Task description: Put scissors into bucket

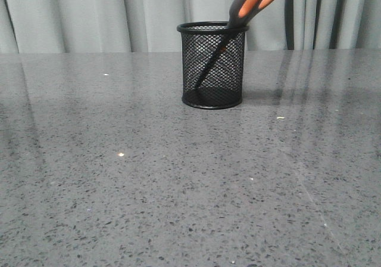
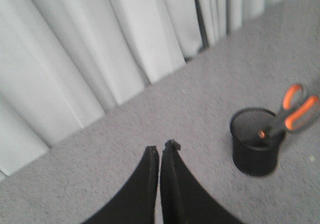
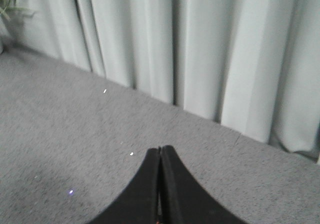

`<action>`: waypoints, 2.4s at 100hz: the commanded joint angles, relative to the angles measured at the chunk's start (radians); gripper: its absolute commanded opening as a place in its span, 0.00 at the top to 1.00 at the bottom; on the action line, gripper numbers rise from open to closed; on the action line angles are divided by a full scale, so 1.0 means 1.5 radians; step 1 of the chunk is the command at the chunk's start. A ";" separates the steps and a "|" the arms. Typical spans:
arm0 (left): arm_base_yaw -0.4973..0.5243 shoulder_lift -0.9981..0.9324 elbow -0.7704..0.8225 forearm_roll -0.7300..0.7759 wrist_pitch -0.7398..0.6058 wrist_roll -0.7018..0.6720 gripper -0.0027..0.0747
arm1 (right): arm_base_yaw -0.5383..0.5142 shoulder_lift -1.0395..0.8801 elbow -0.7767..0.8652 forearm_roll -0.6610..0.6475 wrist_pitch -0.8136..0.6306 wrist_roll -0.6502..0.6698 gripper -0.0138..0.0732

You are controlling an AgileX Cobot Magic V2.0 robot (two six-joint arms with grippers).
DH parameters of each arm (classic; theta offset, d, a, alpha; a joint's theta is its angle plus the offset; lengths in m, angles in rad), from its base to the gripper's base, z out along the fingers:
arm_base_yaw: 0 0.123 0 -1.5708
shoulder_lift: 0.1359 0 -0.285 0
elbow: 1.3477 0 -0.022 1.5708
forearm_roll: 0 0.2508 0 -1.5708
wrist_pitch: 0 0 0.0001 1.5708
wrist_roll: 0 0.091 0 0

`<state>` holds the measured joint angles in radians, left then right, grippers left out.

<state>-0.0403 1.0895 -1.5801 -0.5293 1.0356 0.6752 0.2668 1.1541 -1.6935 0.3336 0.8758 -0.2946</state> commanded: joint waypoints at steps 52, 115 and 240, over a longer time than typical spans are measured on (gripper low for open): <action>0.000 -0.500 0.716 -0.075 -0.537 0.000 0.99 | -0.004 -0.597 0.822 -0.019 -0.504 -0.007 0.90; 0.000 -0.743 0.919 -0.091 -0.605 0.000 0.99 | -0.004 -0.746 0.994 -0.018 -0.622 -0.007 0.90; 0.000 -0.746 1.081 0.329 -0.650 -0.513 0.99 | -0.004 -0.746 0.994 -0.018 -0.619 -0.007 0.90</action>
<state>-0.0403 -0.0034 0.0000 -0.0270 0.1391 -0.0833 0.2668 0.0259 -0.1803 0.3102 0.0245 -0.2970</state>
